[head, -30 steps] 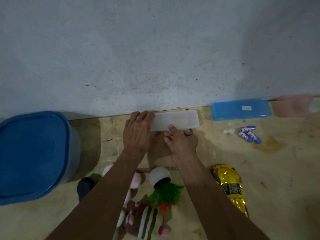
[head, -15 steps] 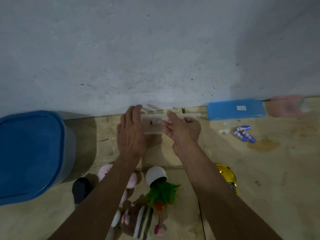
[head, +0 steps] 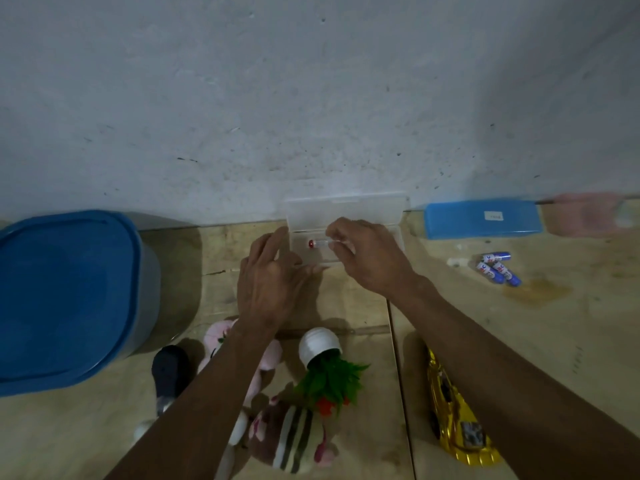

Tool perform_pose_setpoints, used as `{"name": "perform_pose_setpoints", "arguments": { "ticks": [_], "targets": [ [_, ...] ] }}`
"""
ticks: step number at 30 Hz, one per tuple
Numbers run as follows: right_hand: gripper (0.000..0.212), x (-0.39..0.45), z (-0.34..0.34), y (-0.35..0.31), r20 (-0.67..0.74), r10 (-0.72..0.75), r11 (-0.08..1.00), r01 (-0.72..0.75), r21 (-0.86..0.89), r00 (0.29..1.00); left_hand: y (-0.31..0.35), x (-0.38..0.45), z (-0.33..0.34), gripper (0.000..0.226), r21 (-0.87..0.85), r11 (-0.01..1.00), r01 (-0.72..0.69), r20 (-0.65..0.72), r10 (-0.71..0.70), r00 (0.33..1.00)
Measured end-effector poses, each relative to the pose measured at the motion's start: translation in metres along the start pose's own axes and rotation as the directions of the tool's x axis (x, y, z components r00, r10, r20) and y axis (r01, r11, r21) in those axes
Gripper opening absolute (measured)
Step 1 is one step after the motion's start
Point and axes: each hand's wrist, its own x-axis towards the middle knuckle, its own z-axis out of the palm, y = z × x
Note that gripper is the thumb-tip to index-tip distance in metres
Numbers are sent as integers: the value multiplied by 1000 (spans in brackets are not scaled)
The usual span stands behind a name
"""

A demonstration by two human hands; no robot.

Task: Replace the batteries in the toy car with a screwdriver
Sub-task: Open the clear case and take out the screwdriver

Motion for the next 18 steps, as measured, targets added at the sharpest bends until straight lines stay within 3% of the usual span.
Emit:
{"name": "perform_pose_setpoints", "arguments": {
  "ticks": [3,7,11,18],
  "targets": [
    [19,6,7,-1,93,-50,989,62,-131,994,-2,0,1,52,2,1000,-17,-36,17,999],
    [26,13,8,-5,107,-53,961,80,-264,993,-4,6,2,41,21,997,-68,-29,69,997],
    [25,17,5,-10,111,-30,931,68,-358,993,-8,7,6,52,13,998,-67,18,67,998],
    [25,17,2,-13,158,-2,927,61,-371,987,-2,10,0,58,-28,1000,2,27,-2,1000]
  ]
}}
